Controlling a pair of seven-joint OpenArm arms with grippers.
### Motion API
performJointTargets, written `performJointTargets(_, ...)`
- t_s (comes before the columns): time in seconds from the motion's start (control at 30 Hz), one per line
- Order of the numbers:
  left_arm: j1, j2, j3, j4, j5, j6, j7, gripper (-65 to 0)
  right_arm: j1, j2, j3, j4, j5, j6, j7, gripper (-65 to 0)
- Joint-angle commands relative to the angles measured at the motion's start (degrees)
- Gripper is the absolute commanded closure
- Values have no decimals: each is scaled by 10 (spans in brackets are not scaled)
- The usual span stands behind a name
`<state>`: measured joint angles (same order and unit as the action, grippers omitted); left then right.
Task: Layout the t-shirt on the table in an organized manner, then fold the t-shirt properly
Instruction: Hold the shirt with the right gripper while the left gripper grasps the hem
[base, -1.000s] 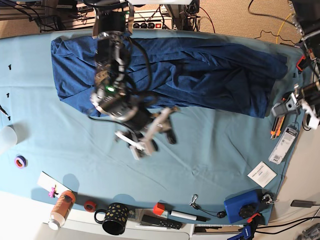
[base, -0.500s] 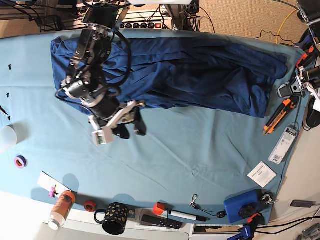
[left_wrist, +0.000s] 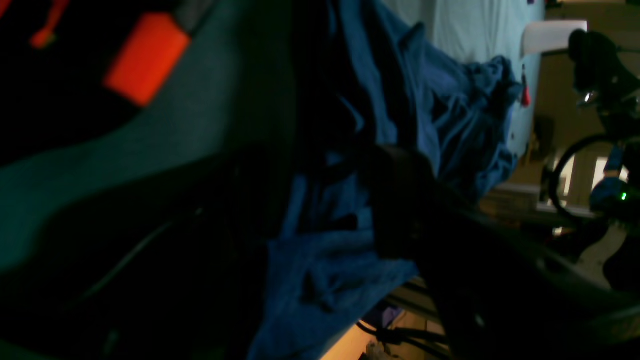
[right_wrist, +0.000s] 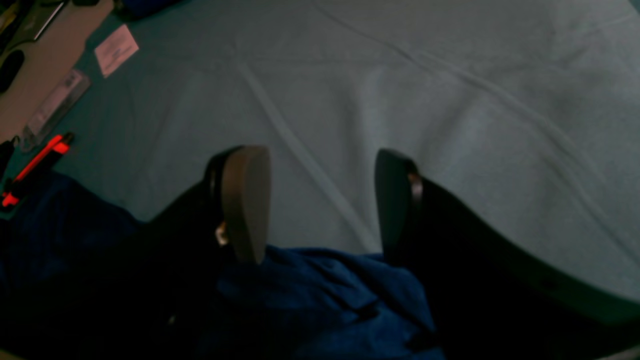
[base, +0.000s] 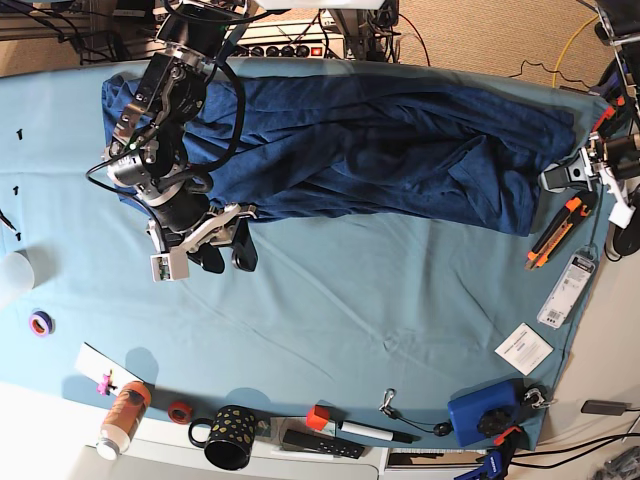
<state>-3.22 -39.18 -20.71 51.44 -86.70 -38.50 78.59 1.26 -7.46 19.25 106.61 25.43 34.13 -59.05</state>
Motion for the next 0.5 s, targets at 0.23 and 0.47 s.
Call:
performJointTargets(0.23, -2, -9, 96, 3, 17, 1, 14, -337, 10, 41, 0, 10, 11, 1, 7, -326)
performJointTargets(0.47, -6, 11, 108, 3, 17, -1, 14, -337, 9, 52, 0, 10, 9, 1, 6, -326)
